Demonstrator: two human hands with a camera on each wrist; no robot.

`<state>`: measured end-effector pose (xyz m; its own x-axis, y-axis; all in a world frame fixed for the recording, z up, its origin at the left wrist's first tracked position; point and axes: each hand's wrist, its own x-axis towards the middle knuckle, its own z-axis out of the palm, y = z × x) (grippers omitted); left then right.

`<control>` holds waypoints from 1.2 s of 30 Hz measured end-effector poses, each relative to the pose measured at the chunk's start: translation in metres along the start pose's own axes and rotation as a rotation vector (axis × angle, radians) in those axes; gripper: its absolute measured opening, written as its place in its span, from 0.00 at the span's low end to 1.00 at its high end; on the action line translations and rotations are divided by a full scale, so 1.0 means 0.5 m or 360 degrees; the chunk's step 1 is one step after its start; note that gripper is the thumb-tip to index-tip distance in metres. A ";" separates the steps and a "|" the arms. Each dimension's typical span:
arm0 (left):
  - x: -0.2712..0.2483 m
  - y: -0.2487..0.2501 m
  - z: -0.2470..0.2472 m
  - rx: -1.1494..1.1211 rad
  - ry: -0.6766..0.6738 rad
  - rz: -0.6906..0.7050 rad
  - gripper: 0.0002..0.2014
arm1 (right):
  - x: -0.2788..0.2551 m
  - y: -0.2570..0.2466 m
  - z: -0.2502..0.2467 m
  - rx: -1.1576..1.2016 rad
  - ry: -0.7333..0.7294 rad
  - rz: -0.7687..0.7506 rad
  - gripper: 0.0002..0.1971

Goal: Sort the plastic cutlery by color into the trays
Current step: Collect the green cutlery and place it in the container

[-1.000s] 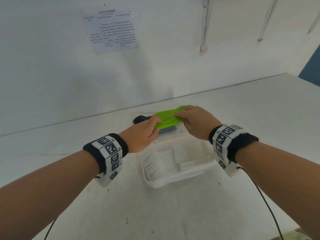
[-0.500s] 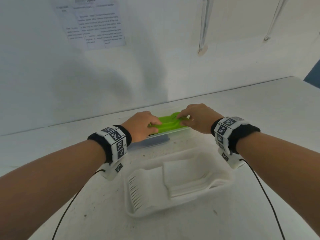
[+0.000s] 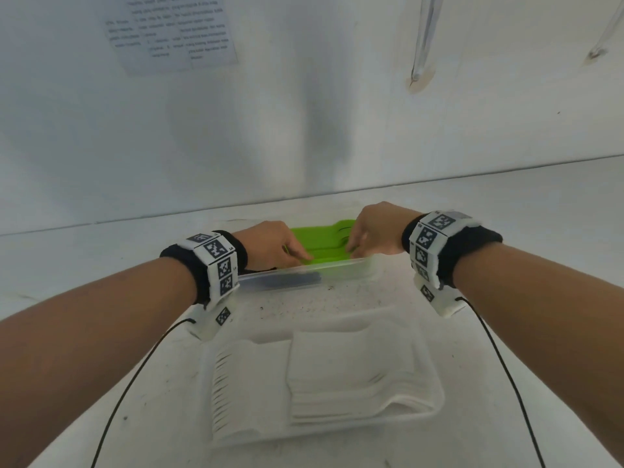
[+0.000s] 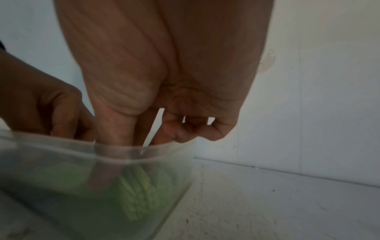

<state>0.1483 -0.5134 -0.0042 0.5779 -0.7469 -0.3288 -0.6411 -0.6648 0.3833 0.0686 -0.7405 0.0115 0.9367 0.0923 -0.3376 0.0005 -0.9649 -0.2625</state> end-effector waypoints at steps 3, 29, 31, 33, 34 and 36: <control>0.008 0.012 0.001 0.0120 -0.0110 -0.0002 0.11 | 0.012 0.001 0.008 -0.0031 0.0010 0.0060 0.05; -0.184 0.005 0.009 -0.0131 0.0711 -0.0304 0.20 | -0.134 -0.025 0.020 0.0267 0.0436 0.0320 0.42; -0.220 0.001 0.022 -0.0116 0.0757 -0.0347 0.20 | -0.164 -0.031 0.030 0.0274 0.0396 0.0397 0.42; -0.257 -0.004 0.041 -0.0109 0.0770 -0.0389 0.19 | -0.196 -0.039 0.048 0.0257 0.0357 0.0465 0.40; -0.276 -0.007 0.051 -0.0111 0.0772 -0.0409 0.18 | -0.210 -0.043 0.058 0.0256 0.0343 0.0494 0.38; -0.311 -0.014 0.073 -0.0117 0.0770 -0.0450 0.18 | -0.238 -0.051 0.081 0.0272 0.0312 0.0552 0.35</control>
<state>0.0446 -0.3928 0.0128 0.8988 -0.4383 -0.0008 -0.4009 -0.8230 0.4025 -0.0570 -0.7170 0.0219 0.9200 -0.2947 -0.2586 -0.3687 -0.8744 -0.3153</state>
